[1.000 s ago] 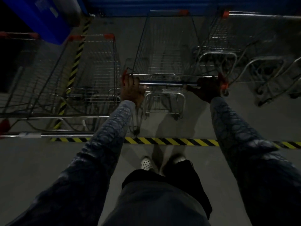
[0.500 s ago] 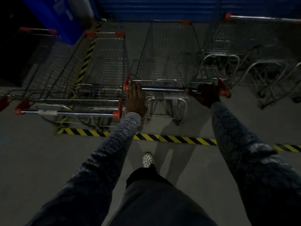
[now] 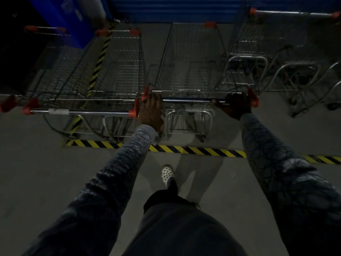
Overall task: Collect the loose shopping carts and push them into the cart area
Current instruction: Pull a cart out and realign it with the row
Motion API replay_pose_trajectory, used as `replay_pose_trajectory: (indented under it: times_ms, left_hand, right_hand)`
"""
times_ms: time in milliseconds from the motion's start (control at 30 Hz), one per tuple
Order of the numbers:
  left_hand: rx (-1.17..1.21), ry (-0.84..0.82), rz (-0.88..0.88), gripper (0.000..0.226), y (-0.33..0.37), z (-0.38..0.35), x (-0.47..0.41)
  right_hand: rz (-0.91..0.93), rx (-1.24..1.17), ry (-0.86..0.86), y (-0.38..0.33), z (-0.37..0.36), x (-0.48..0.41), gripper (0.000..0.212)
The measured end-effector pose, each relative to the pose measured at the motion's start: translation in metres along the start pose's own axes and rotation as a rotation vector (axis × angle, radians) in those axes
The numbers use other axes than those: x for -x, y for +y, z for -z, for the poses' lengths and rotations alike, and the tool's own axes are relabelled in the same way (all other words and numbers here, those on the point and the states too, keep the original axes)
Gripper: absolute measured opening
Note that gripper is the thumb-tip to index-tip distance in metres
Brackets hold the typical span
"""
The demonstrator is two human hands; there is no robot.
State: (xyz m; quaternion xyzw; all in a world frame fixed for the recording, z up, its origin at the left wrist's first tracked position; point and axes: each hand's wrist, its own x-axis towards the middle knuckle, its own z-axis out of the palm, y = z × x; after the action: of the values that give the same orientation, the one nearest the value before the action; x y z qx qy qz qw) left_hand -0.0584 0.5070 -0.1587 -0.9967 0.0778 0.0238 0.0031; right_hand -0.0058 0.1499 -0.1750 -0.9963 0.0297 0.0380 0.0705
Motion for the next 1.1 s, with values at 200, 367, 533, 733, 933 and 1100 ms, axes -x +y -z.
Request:
replay_pose_trajectory:
  times_ms: [200,367,533,733,933,1100]
  left_hand:
    - [-0.119,0.054,-0.117,0.063,-0.013,0.014,0.004]
    - [-0.082,0.046,-0.149,0.063,-0.023,0.023,-0.008]
    - [-0.008,0.033,-0.303,0.056,-0.047,0.020,-0.023]
    - [-0.208,-0.039,-0.416,0.048,-0.055,0.015,-0.020]
    - [-0.264,-0.055,-0.394,0.048,-0.054,0.012,-0.018]
    - [-0.207,0.027,-0.381,0.044,-0.057,0.007,-0.013]
  right_hand:
    - [-0.058,0.037,-0.012,0.002,-0.001,0.017,0.099]
    - [-0.067,-0.020,-0.024,0.007,-0.007,0.021,0.082]
    - [-0.011,-0.166,-0.013,0.023,-0.009,0.021,0.061]
    - [0.078,-0.080,-0.005,0.009,0.014,0.030,0.064]
    - [0.132,-0.049,0.037,0.010,0.009,0.037,0.049]
    - [0.113,-0.136,0.065,0.019,-0.009,0.041,0.077]
